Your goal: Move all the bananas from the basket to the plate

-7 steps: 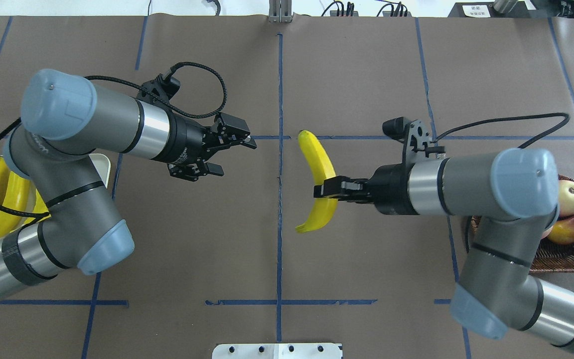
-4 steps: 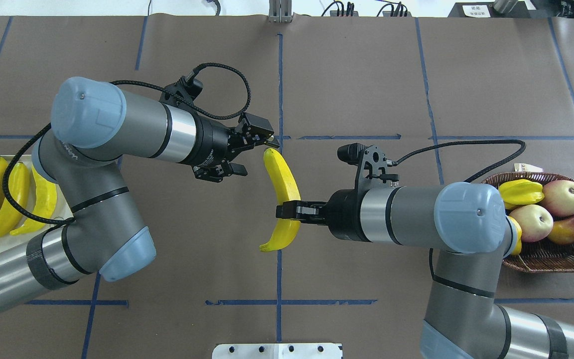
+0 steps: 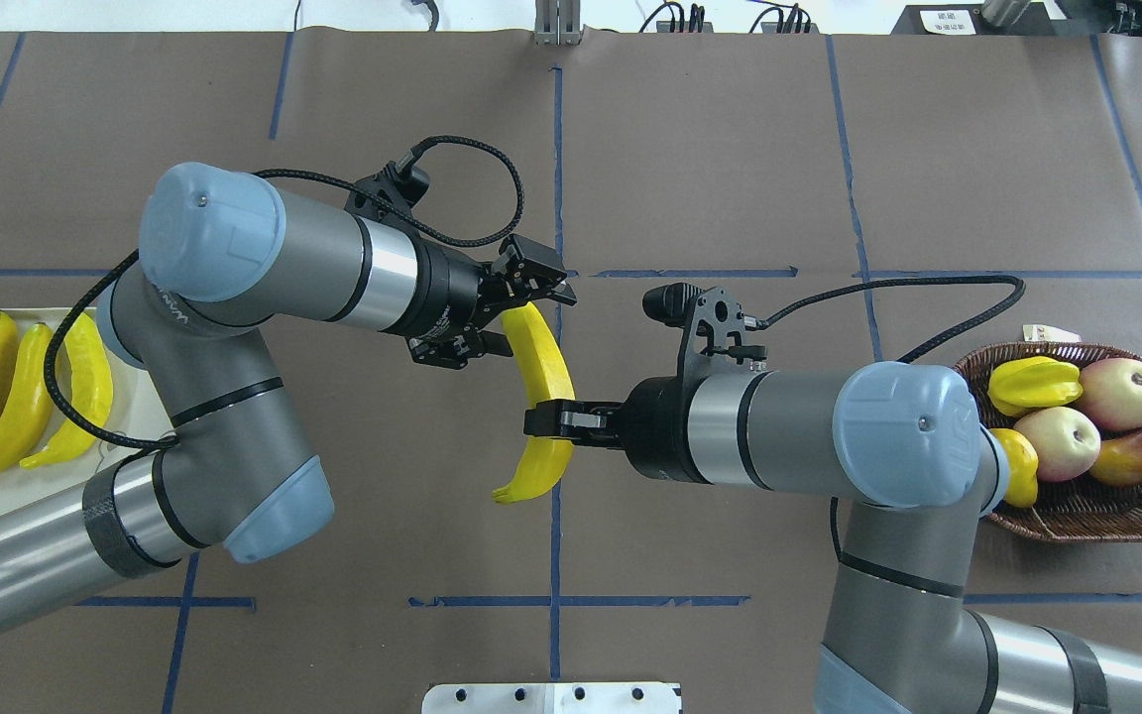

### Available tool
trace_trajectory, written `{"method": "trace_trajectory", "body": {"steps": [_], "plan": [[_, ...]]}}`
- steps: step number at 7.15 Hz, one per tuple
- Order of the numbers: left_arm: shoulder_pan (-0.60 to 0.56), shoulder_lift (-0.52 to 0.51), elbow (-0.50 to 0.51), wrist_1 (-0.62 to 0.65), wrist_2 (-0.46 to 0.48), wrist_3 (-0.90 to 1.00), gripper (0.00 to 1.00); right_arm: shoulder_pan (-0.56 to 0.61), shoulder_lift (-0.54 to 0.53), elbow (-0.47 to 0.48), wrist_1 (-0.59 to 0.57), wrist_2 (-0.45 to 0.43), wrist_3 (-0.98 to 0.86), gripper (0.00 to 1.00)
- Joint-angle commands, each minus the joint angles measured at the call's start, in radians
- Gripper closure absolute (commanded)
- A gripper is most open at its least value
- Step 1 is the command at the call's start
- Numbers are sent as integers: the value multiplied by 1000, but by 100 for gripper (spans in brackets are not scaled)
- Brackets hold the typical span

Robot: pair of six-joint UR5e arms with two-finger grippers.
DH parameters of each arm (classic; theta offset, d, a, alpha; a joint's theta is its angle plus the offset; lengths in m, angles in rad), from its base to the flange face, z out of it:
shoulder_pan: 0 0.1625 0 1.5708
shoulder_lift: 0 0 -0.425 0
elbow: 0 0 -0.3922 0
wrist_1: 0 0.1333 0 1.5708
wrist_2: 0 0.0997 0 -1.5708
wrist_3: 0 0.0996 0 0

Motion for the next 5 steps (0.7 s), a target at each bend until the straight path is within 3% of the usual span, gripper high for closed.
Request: {"method": "trace_trajectory", "body": {"steps": [1, 3, 4, 5], "plan": [[20, 1, -4, -10, -1, 3, 14, 0, -1, -1, -1, 0, -1, 99], [21, 6, -20, -10, -3, 5, 16, -1, -1, -1, -1, 0, 0, 99], [21, 7, -20, -10, -3, 5, 24, -1, -1, -1, -1, 0, -1, 99], [21, 11, -22, -10, -4, 12, 73, 0, -1, -3, -1, 1, -1, 98]]}}
